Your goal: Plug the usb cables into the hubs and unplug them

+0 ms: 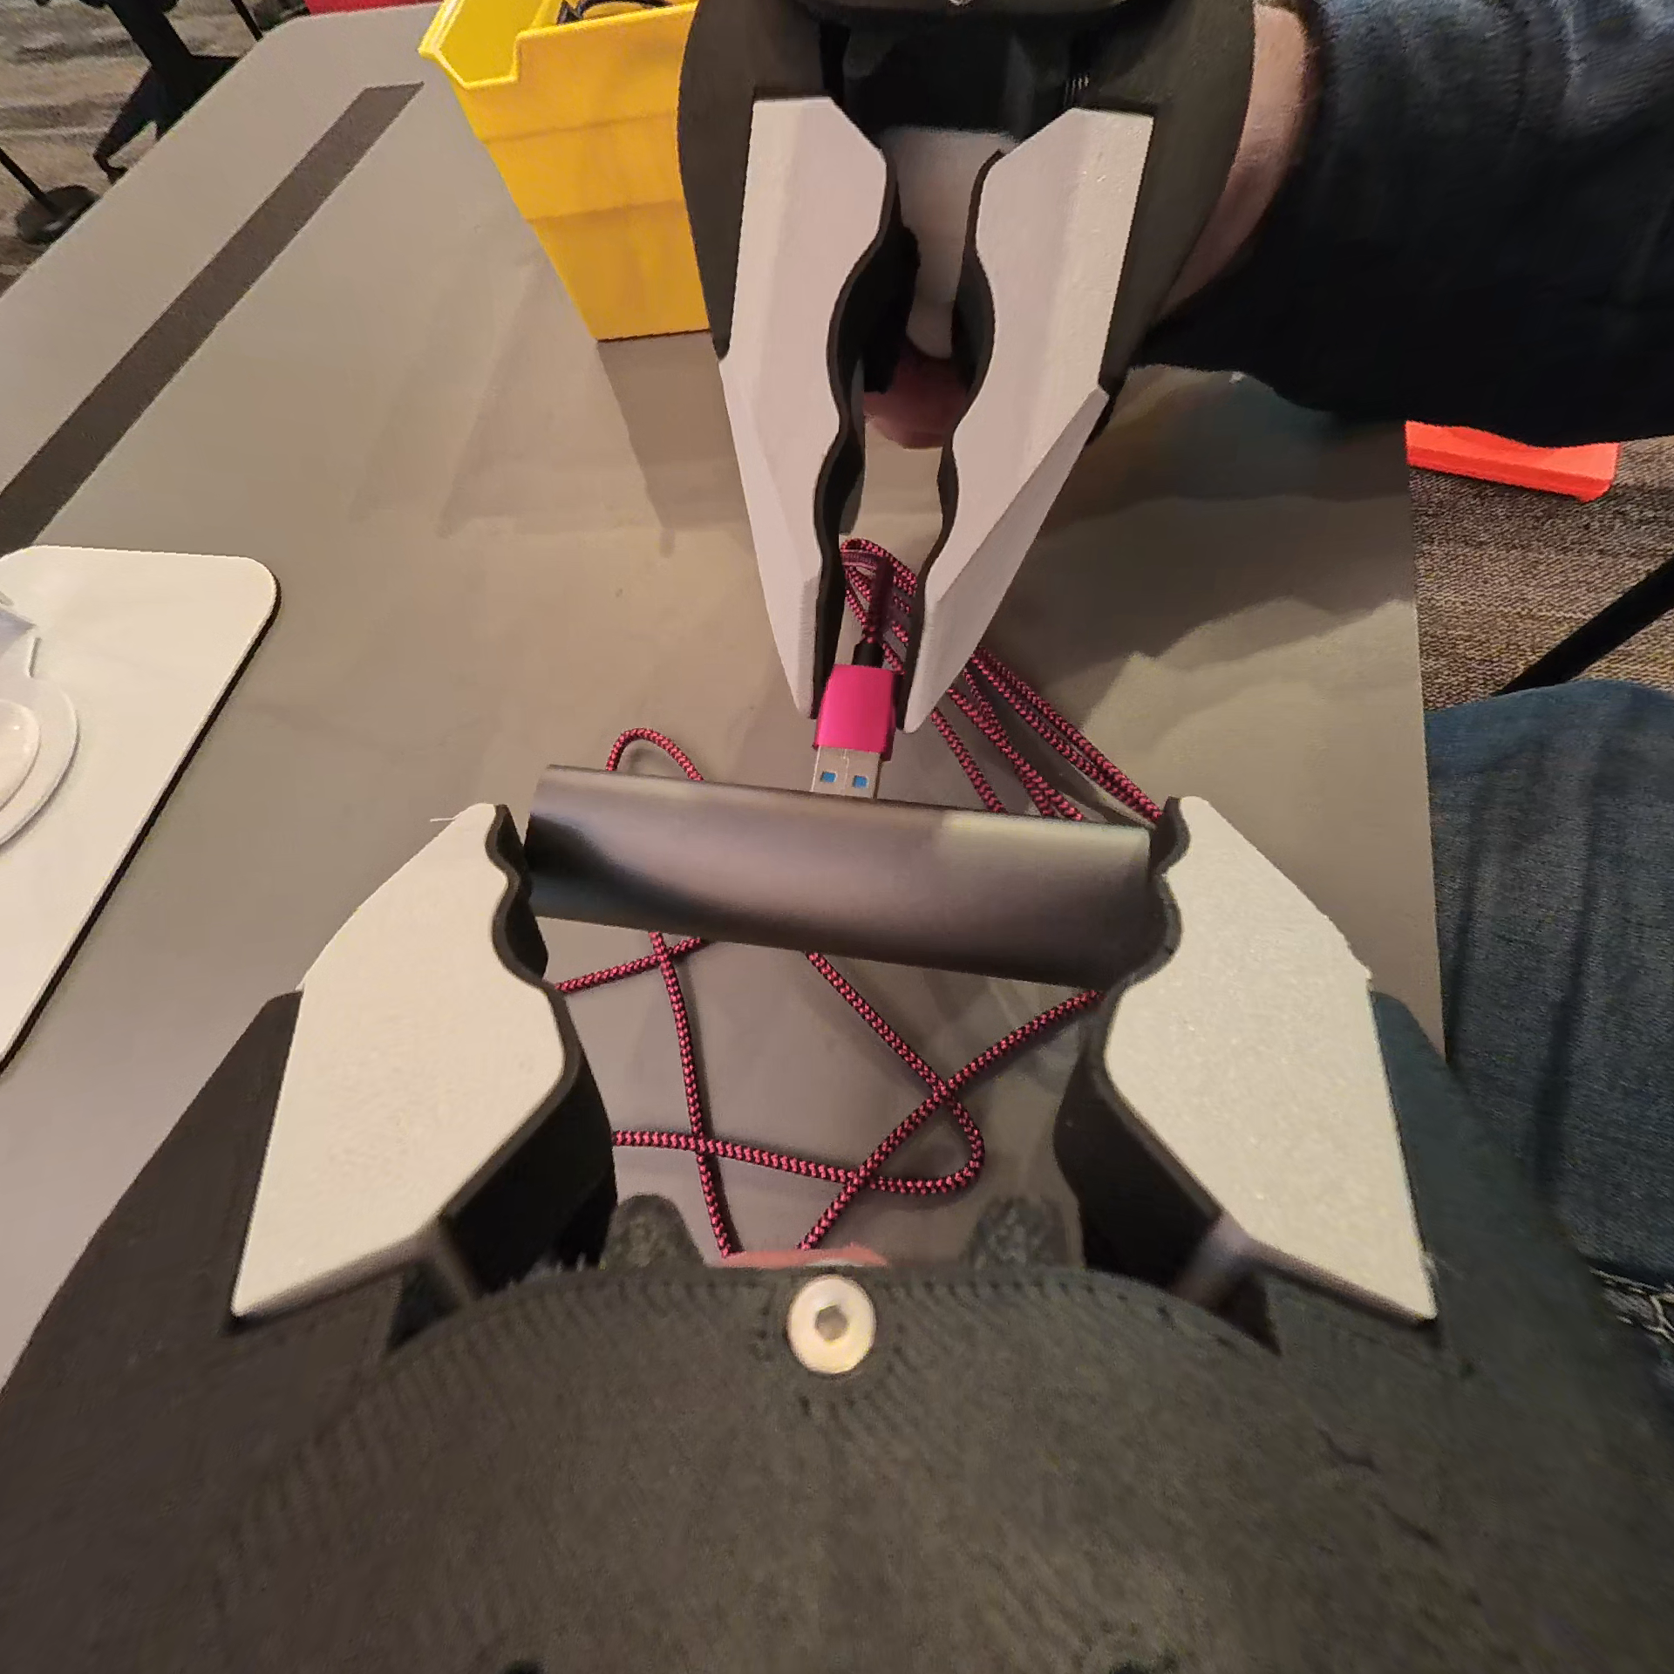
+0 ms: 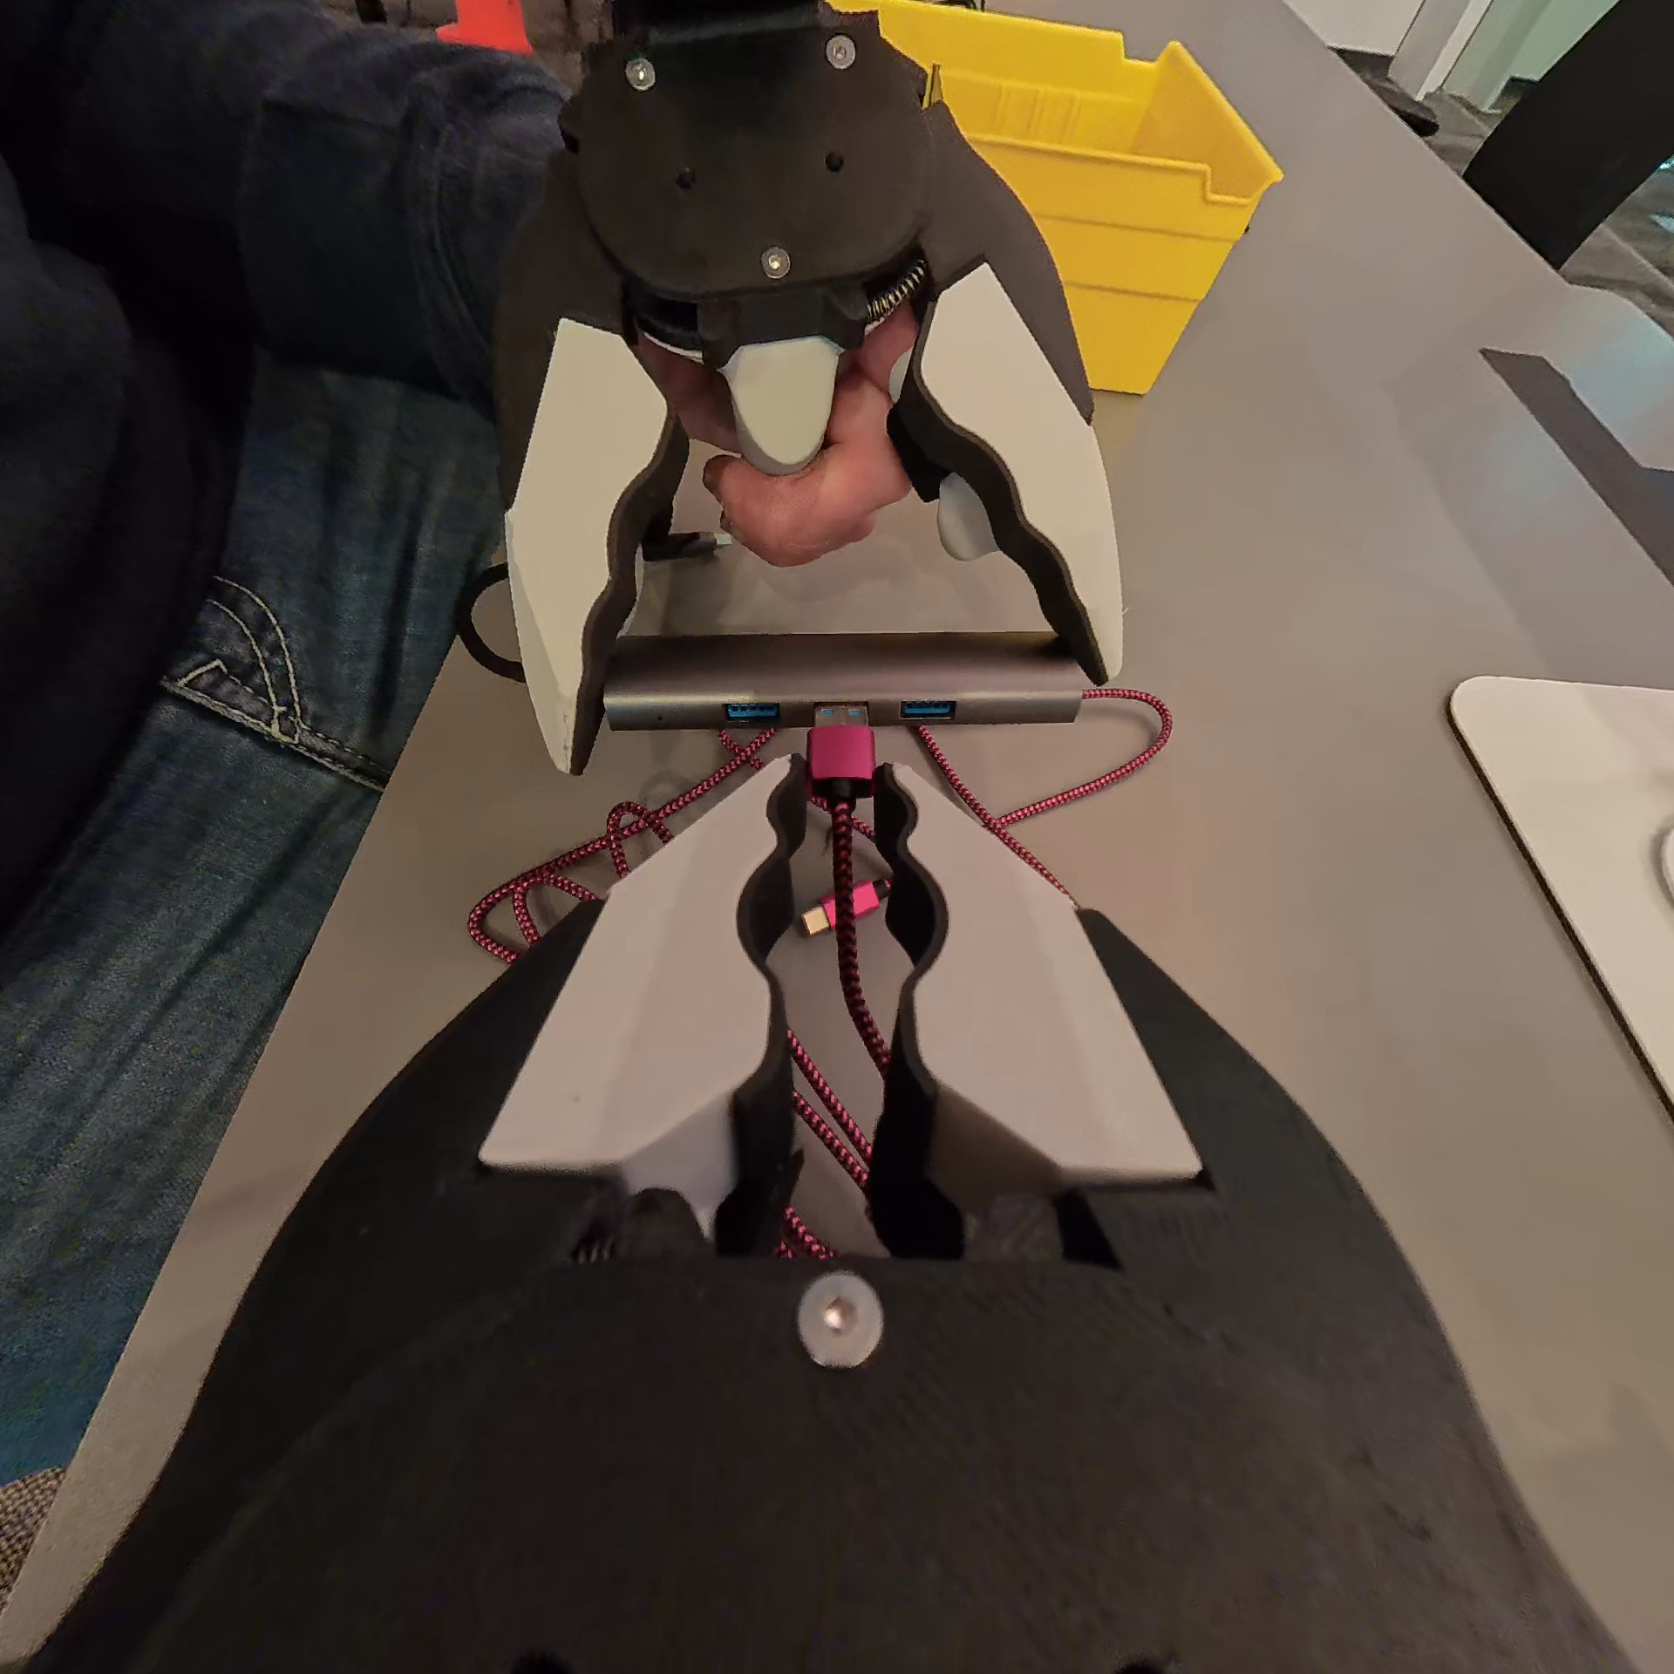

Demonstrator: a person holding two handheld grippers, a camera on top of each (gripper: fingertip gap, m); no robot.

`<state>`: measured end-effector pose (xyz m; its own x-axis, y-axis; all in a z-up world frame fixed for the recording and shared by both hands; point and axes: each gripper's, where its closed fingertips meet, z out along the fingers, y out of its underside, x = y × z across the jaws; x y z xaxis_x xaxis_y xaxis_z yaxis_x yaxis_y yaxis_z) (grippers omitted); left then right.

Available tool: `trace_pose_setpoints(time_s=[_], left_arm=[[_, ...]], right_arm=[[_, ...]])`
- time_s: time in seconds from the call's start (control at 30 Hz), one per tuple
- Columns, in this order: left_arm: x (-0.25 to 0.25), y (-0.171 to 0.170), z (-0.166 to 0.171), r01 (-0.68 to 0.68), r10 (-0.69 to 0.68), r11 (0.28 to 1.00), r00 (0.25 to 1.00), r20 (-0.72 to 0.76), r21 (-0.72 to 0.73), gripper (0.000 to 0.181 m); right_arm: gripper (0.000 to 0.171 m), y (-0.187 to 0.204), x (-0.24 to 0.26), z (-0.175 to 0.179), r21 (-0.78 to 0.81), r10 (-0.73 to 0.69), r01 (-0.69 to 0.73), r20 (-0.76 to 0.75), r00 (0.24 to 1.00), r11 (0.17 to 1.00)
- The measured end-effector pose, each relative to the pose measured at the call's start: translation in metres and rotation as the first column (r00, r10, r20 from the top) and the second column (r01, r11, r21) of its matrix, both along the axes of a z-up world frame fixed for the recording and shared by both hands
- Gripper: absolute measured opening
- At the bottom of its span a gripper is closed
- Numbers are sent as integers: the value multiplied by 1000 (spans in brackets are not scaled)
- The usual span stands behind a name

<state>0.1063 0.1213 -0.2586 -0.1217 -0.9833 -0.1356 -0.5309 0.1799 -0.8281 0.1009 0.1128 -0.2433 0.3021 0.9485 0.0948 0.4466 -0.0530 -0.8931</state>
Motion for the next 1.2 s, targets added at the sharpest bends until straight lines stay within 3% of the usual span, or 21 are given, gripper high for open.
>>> trace_pose_setpoints(time_s=[0.5, 0.6, 0.63, 0.73, 0.83, 0.93, 1.2], left_arm=[[-3, 2, -3, 0, 0, 1000, 1000, -19, 6, 124], [2, -35, 9, 148, -143, 985, 988, 64, -84, 98], [0, -31, 3, 143, -142, 989, 989, 25, -33, 88], [-10, -22, -1, 114, -118, 989, 992, -37, -97, 57], [-14, -8, 7, 37, -38, 998, 999, -29, -47, 81], [-23, 10, -14, -53, 50, 998, 982, -183, -13, 143], [-24, -7, -58, 19, -38, 998, 933, -358, -57, 146]], right_arm=[[13, 0, -2, -8, -29, -8, 6, -56, 998, 1000], [12, 5, -5, -18, -35, -28, 27, -12, 1000, 999], [12, 7, -4, -19, -23, -36, 36, -4, 999, 999], [12, 1, -7, -19, -54, -10, 7, -51, 999, 999], [13, 2, -10, -22, -53, -6, 4, -32, 999, 999], [13, 3, -9, -21, -39, -14, 13, -22, 1000, 999], [12, -1, -16, -24, -18, 1, -1, 15, 1000, 1000]])
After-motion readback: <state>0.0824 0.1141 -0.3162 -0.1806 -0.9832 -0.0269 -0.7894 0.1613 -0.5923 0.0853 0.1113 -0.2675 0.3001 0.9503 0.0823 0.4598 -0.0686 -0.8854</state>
